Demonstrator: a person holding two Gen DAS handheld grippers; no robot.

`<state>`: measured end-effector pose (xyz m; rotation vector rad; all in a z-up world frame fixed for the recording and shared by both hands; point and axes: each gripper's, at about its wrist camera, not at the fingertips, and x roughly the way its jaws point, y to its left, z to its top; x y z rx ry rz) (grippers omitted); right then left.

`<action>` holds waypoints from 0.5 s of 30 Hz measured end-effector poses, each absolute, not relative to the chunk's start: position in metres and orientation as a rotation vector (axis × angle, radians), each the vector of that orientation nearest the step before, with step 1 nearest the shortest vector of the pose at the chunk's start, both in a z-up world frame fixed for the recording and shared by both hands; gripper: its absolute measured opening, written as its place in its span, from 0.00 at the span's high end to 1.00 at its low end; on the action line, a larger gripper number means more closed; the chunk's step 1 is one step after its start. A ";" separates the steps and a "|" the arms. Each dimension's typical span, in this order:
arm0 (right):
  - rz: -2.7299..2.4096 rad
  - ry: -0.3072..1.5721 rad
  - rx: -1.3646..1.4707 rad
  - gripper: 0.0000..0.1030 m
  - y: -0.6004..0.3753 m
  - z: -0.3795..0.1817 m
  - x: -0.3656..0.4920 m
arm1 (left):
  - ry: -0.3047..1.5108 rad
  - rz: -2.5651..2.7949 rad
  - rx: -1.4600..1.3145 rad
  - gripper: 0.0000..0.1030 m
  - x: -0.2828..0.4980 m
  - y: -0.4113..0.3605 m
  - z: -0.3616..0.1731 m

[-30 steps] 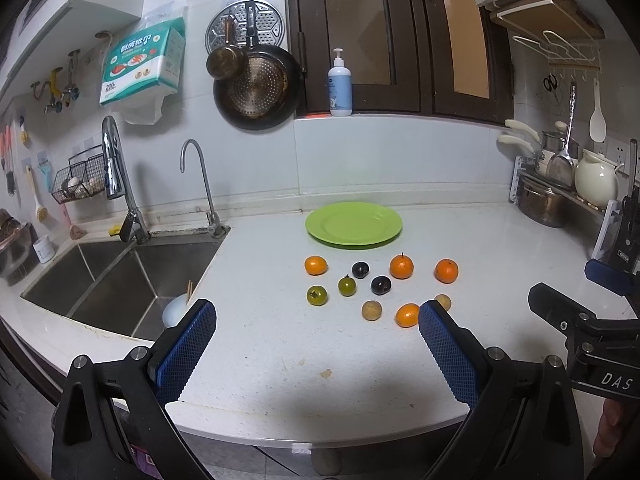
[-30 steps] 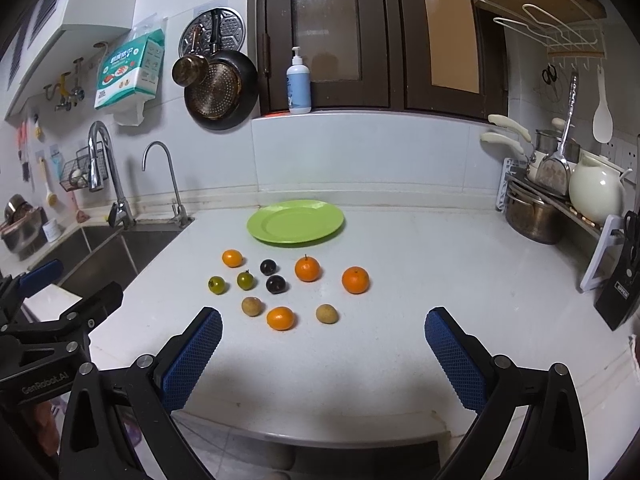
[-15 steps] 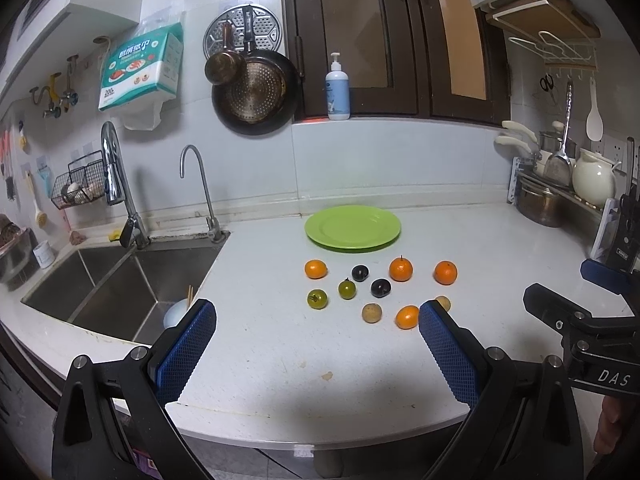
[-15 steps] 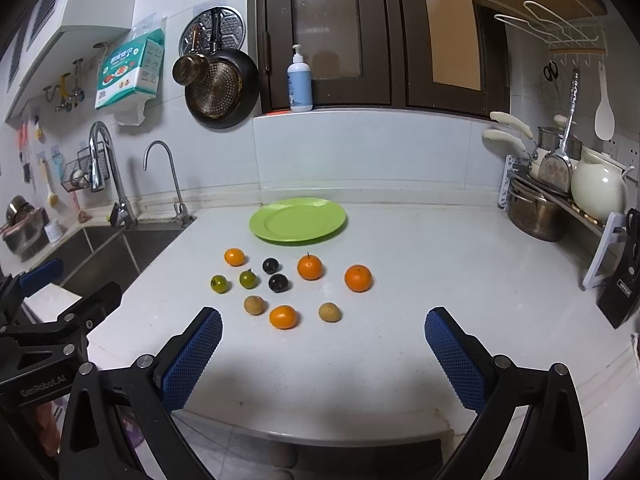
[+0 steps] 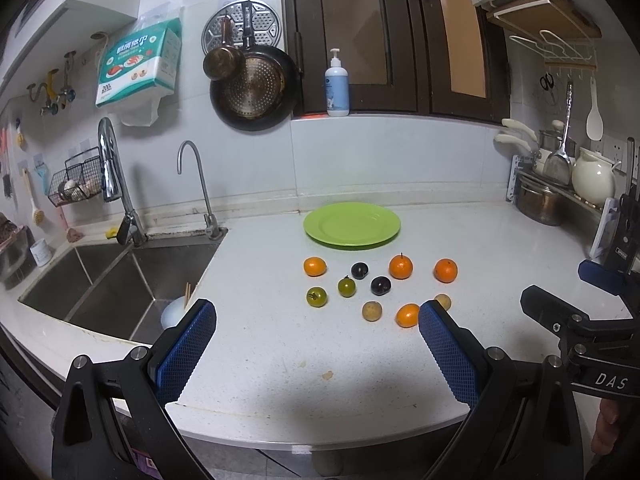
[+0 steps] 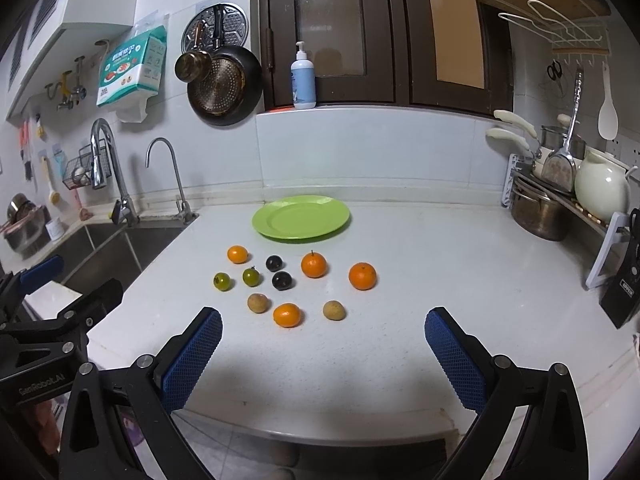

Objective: Organize fruits

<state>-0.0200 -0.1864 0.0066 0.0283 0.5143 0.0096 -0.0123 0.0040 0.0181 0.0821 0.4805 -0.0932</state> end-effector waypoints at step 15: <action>0.014 0.544 0.027 0.01 -0.178 0.001 0.003 | 0.485 -0.192 0.130 0.01 0.019 0.004 0.006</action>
